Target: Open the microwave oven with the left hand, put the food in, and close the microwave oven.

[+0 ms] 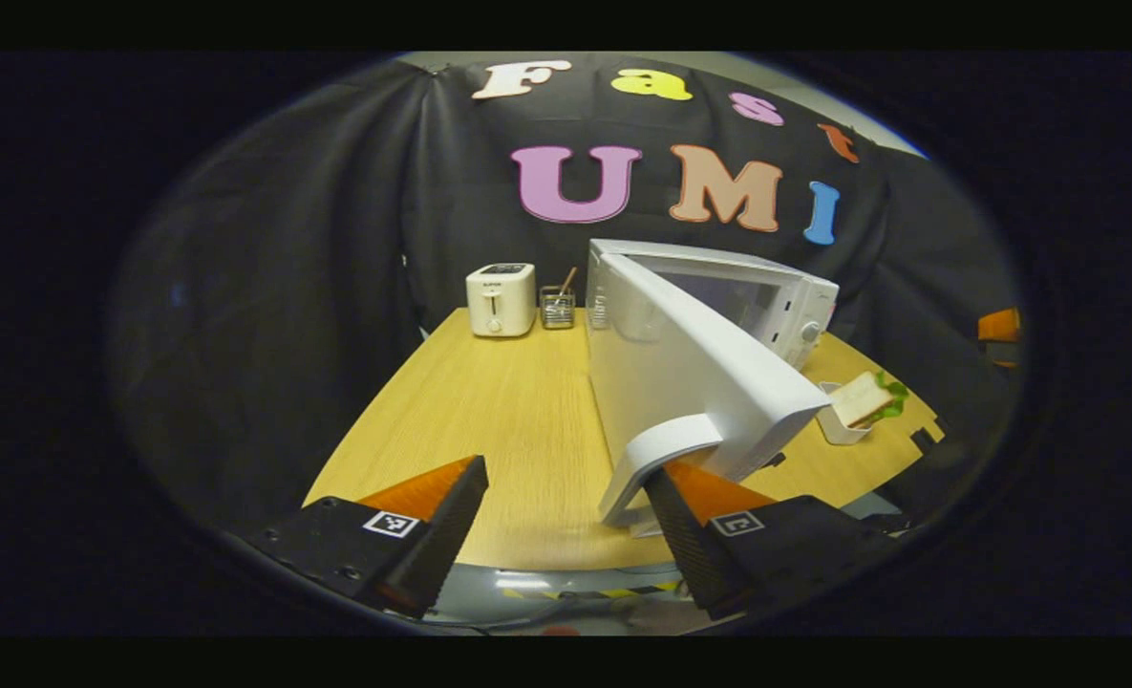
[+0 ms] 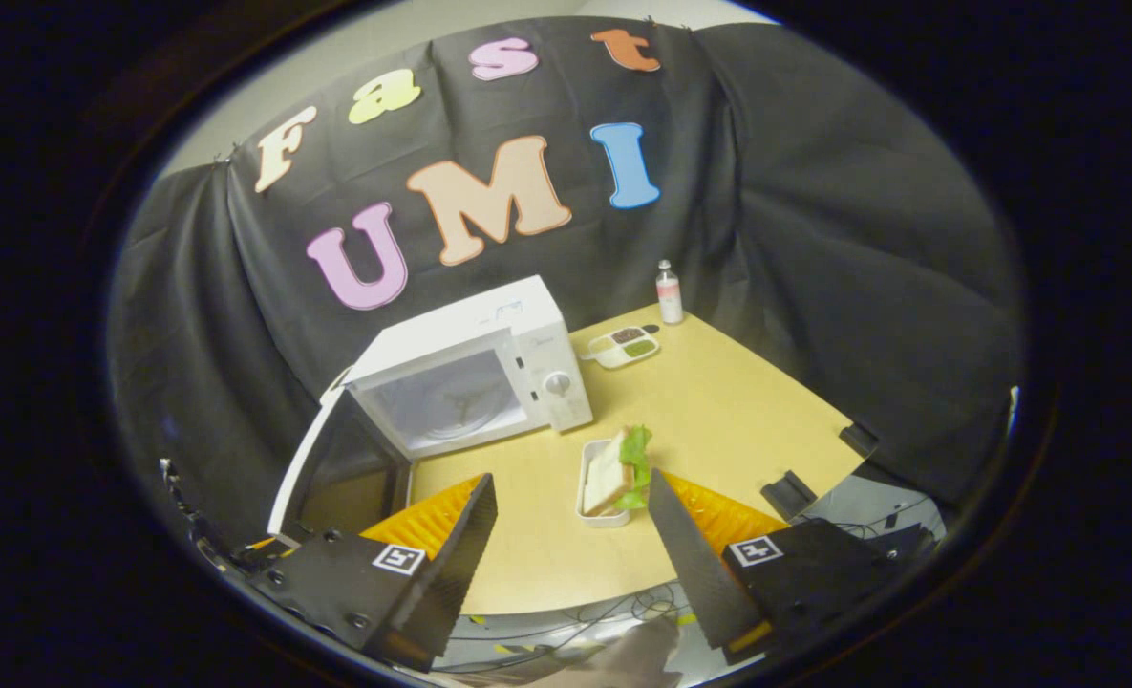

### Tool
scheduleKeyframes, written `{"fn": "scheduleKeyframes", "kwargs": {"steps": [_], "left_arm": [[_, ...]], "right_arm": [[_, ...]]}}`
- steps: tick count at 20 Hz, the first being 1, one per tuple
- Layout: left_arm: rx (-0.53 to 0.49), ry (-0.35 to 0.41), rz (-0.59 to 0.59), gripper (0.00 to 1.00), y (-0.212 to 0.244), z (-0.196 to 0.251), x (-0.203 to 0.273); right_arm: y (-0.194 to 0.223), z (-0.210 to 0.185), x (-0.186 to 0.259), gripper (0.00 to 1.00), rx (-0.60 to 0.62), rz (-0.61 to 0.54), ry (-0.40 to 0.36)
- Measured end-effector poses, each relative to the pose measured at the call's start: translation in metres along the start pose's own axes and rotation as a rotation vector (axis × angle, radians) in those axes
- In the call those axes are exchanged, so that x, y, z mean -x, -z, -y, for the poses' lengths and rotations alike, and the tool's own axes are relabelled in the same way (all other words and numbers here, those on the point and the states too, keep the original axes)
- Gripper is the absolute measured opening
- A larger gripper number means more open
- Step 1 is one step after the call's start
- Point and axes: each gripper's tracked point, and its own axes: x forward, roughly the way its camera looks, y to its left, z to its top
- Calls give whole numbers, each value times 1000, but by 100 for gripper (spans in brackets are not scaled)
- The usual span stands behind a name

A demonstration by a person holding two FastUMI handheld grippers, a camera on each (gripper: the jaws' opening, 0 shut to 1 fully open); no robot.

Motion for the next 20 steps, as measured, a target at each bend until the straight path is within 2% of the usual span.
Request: {"fn": "scheduleKeyframes", "kwargs": {"steps": [8,9,11,12,13,14,16,17,20], "left_arm": [[158,-102,-63,96,9,-6,9],[182,-116,-65,96,9,-6,12],[198,-163,-70,96,12,-9,19],[190,-202,-69,96,12,-16,22],[180,-252,-66,97,10,-26,25],[179,-301,-63,96,6,-35,29],[185,-401,-39,96,-4,-53,39],[183,-458,-16,95,-13,-63,45],[184,-605,68,93,-35,-80,68]], "right_arm": [[6,28,-78,99,9,-173,-19],[7,30,-91,91,17,-201,-27],[15,37,-110,91,54,-276,-48],[18,41,-120,99,76,-310,-55],[24,46,-128,99,97,-350,-65],[31,48,-137,91,115,-393,-79],[47,50,-149,92,142,-482,-126],[55,48,-158,99,141,-522,-149],[75,57,-175,99,127,-627,-160]]}}
